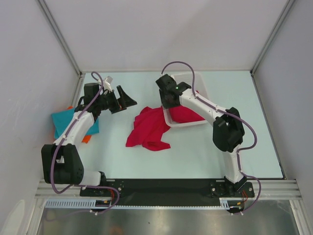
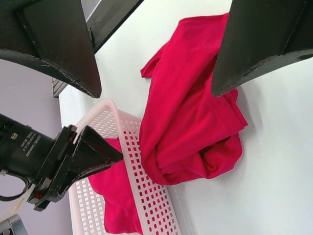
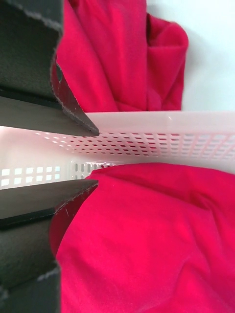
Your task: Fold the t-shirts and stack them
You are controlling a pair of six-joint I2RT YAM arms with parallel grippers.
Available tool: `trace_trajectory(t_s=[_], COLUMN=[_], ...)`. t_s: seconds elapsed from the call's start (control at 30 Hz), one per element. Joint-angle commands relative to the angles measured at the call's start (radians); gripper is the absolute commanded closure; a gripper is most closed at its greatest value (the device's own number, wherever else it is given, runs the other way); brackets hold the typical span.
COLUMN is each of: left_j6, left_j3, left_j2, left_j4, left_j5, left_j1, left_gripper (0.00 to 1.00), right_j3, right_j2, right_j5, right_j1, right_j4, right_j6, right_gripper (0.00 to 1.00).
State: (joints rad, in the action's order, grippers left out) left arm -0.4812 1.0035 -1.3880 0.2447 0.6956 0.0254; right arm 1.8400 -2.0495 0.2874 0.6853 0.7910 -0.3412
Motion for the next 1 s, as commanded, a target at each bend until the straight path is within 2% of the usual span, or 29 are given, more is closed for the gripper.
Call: trace_trajectory(t_s=[0.0,0.17,0.3,0.53,0.97], left_j6=[-0.002,0.007,0.013,0.013,0.021], left_j3=[0.01,0.009,0.014,0.023,0.035], left_j2=[0.006,0.015,0.015,-0.003,-0.011], left_j4=[-0.041,-0.039,-0.035,-0.038,-0.025], left_j5=[0.025,0.021,0.016,0.016,0.008], left_j1=[-0.008,-0.008,-0.008,-0.008,-0.008], left_gripper=[0.0,0.0,0.0,0.0,0.0], right_j3=[0.034,0.054,0.042,0.12,0.168], right_j2=[-0.017,-0.078,-0.043,0.003,-0.052], right_j5=[-0.022,-0.014,0.027,0.117,0.081], right_j1=[0.036,0.033,0.049,0.095,0.099], right_j4=[-0.032,-0.001,-0.015,0.039,0.056], right_j6=[-0.024,-0.033,-0.028,-0.002,-0.004], right_gripper=[0.54,0.55,0.56,0.56,0.56])
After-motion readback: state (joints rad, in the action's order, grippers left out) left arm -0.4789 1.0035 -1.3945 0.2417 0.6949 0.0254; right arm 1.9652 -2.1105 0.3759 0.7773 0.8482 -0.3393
